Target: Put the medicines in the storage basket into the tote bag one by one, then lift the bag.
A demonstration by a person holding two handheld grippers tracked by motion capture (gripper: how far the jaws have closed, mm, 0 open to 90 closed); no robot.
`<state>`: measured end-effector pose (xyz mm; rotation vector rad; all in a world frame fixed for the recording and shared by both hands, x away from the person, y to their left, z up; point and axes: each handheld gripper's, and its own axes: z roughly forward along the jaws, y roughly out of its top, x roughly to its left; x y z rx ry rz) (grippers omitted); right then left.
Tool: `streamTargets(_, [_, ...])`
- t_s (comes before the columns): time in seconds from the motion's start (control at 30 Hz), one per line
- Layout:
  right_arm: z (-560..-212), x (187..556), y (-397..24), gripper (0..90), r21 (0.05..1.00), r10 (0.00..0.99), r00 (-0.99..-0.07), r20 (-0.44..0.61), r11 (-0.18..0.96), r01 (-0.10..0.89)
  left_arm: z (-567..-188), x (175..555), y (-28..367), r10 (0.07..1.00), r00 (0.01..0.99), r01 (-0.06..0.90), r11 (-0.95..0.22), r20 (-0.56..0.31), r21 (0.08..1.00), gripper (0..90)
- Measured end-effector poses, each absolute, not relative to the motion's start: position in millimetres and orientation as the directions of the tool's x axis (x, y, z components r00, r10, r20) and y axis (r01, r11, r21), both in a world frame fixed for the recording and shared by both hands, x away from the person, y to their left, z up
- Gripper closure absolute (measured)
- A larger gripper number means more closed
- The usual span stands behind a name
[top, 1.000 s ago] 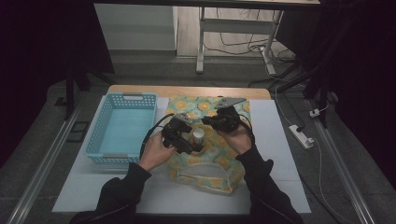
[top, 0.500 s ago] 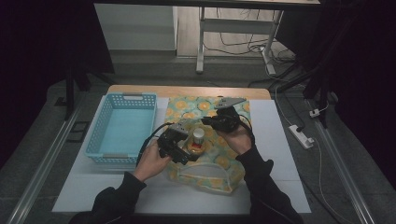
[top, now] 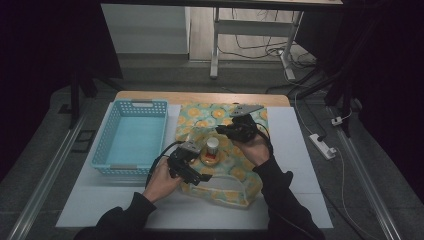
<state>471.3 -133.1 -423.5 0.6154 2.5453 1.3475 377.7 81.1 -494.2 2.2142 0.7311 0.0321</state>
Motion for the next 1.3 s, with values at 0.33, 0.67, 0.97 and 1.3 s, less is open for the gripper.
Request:
streamTargets(0.33, [-424.4, 471.0, -133.5, 90.0, 0.822, 0.449, -0.893, 0.020, 0.501, 0.270, -511.1, 376.0, 74.1, 0.532, 0.828, 0.499, -0.557, -0.177, 0.664, 0.0])
streamTargets(0.67, [-425.5, 470.6, -131.8, 90.0, 0.821, 0.443, -0.896, 0.017, 0.506, 0.266, -527.0, 380.7, 67.8, 0.516, 0.835, 0.503, -0.575, -0.191, 0.645, 0.0])
streamTargets(0.97, [-425.9, 471.3, -132.4, 90.0, 0.819, 0.444, -0.896, 0.018, 0.507, 0.268, -536.2, 385.7, 63.6, 0.543, 0.827, 0.504, -0.598, -0.147, 0.623, 2.9])
streamTargets(1.3, [-425.7, 471.6, -133.0, 90.0, 0.819, 0.445, -0.895, 0.019, 0.506, 0.269, -532.1, 380.0, 60.6, 0.542, 0.839, 0.457, -0.657, -0.045, 0.600, 23.1])
